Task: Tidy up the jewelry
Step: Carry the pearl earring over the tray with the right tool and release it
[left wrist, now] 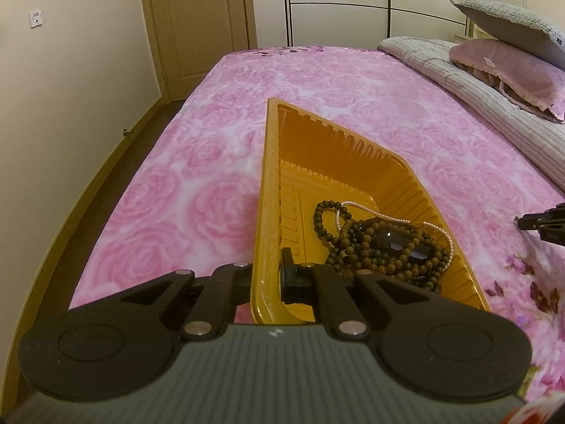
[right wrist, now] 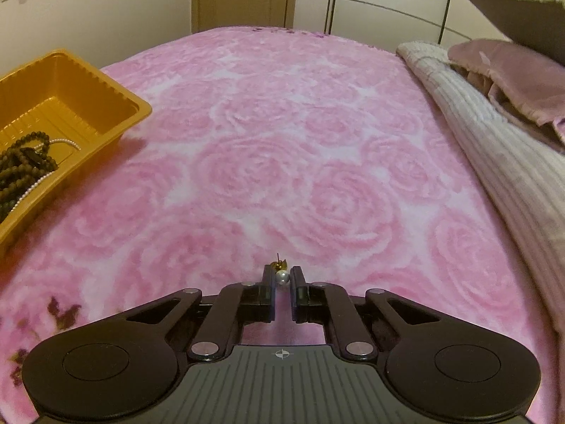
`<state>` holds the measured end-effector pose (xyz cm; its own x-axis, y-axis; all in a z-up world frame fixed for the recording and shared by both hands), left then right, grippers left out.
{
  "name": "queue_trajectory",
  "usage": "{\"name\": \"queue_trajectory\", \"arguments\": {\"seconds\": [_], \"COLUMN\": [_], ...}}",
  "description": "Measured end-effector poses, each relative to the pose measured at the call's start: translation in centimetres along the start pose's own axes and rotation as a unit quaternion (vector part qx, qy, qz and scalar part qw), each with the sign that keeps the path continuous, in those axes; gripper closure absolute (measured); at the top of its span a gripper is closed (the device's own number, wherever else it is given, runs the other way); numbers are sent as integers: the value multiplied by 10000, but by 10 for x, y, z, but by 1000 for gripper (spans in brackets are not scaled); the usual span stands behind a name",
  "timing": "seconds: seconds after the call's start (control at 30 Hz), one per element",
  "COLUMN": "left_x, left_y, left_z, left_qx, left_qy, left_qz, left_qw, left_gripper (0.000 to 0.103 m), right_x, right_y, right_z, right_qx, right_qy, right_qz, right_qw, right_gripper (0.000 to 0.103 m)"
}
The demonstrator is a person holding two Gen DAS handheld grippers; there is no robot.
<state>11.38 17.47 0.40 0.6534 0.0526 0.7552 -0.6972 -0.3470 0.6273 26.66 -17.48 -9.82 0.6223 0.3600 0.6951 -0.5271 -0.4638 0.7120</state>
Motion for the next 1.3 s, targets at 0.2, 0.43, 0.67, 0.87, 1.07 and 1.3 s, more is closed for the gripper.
{"name": "queue_trajectory", "arguments": {"seconds": [0.2, 0.43, 0.67, 0.87, 1.07, 1.3], "left_x": [0, 0, -1, -2, -2, -2], "left_y": [1, 2, 1, 1, 0, 0], "left_z": [1, -1, -2, -2, -2, -2], "left_qx": [1, -21, -48, -62, -62, -65], "left_qy": [4, 23, 64, 92, 118, 120], "left_qz": [14, 35, 40, 35, 29, 30], "left_qw": [10000, 10000, 10000, 9999, 9999, 9999], "left_gripper": [98, 98, 98, 98, 98, 98], "right_x": [17, 51, 53, 45, 45, 46], "right_y": [29, 62, 63, 55, 51, 45], "right_z": [-31, -99, -158, -170, -175, -184], "right_qx": [326, 1357, 1874, 2004, 2084, 2227], "right_qy": [225, 636, 1337, 1423, 1428, 1352], "right_qz": [196, 556, 519, 361, 276, 185], "right_qw": [9990, 9871, 9718, 9686, 9672, 9653], "right_gripper": [95, 95, 95, 95, 95, 95]}}
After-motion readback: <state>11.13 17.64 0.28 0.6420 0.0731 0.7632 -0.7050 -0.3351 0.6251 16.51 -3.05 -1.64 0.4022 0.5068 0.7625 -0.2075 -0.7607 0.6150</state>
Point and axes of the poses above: each gripper's, at about its wrist camera, not at the fingertips, and y roughly against the way its jaws point, z to its right, x to its top, the point moved 4 cm from there along -y, roughly the way its jaws point, and after that the axes turned 10 degrees about x, right-handed, at the moved point
